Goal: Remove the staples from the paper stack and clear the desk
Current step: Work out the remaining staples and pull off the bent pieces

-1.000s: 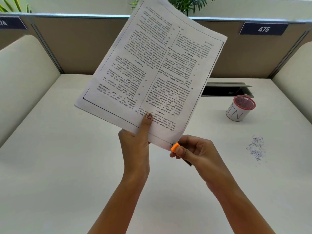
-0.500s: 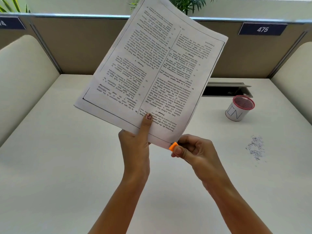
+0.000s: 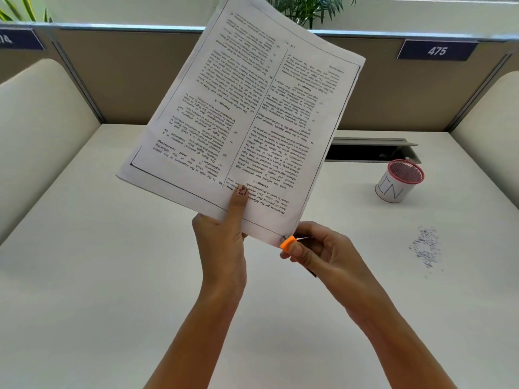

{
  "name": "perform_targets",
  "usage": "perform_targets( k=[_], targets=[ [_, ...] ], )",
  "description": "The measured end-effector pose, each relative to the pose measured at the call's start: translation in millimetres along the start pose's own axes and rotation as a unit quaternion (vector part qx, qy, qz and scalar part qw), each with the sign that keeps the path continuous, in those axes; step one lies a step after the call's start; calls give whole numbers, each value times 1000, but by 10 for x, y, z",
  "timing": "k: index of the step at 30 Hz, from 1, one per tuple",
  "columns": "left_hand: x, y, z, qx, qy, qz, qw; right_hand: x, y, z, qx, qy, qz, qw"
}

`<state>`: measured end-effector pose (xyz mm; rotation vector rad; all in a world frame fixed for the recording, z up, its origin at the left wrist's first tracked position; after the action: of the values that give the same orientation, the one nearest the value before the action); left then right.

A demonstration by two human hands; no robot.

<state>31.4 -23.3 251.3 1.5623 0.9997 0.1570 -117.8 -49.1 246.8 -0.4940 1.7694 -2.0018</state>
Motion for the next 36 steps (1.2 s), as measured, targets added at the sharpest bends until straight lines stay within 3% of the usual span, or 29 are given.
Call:
perform_targets(
  k=[4, 15, 22, 36],
  targets=[
    [-3, 4, 6, 6, 7, -16, 1000, 12, -6, 3, 24, 31, 19, 999],
    [-3, -29, 30, 26, 4, -33, 999, -15, -9, -9, 102, 4, 3, 995],
    [-11, -50, 40, 25, 10, -29, 999, -32, 7, 3, 106, -16, 3, 994],
    [173, 49, 185, 25, 35, -76, 996, 226, 33, 0, 131, 44, 21, 990]
  ],
)
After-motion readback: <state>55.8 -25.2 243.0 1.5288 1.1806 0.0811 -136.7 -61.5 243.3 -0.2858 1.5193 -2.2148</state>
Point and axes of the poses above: each hand's wrist, its own z-axis towards the middle knuckle, its own x-axis out of the back of the hand, y = z × x, the point moved 4 cm from there along z, towards the middle knuckle, and after that the axes turned 14 degrees about x, right-handed, at the moved point
